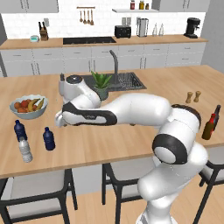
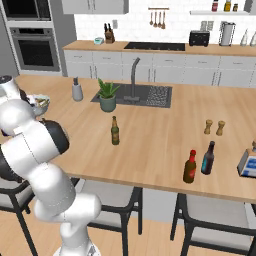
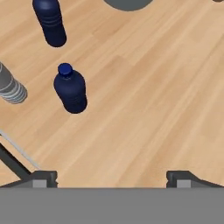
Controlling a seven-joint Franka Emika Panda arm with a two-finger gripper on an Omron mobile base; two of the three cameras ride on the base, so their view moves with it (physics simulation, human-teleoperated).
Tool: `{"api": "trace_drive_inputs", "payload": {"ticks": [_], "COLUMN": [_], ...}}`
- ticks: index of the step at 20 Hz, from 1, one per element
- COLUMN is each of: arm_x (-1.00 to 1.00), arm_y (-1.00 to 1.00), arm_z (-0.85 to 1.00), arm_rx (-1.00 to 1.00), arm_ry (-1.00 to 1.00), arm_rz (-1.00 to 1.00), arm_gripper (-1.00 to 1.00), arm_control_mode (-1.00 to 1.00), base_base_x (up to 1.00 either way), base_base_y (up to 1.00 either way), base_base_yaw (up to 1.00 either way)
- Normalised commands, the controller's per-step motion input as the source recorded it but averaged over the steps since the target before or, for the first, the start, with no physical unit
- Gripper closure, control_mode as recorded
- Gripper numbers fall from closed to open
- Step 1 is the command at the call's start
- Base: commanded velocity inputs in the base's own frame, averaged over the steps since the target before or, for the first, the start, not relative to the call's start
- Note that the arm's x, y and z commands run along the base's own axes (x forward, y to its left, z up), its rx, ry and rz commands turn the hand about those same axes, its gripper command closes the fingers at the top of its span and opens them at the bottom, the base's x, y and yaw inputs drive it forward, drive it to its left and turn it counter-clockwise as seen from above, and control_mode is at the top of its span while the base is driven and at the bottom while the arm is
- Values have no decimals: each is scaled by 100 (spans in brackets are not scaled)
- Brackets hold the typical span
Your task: Move the plastic bottles in the middle to the plastics group, and the glass bottles in the middle to the glass group.
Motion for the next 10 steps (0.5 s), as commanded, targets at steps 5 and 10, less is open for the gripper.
{"api": "trace_drive_inputs", "payload": {"ticks": [5,10], "arm_x": [-10,-2], "arm_y": [-81,-76], "arm_z": [23,14], "arm_rx": [0,0], "arm_ry": [4,8], "arm_rz": [-21,-21], "arm_gripper": [-100,-100], "arm_control_mode": [-100,-100], "base_base_x": [0,0], "base_base_y": [0,0], "base_base_yaw": [0,0]}}
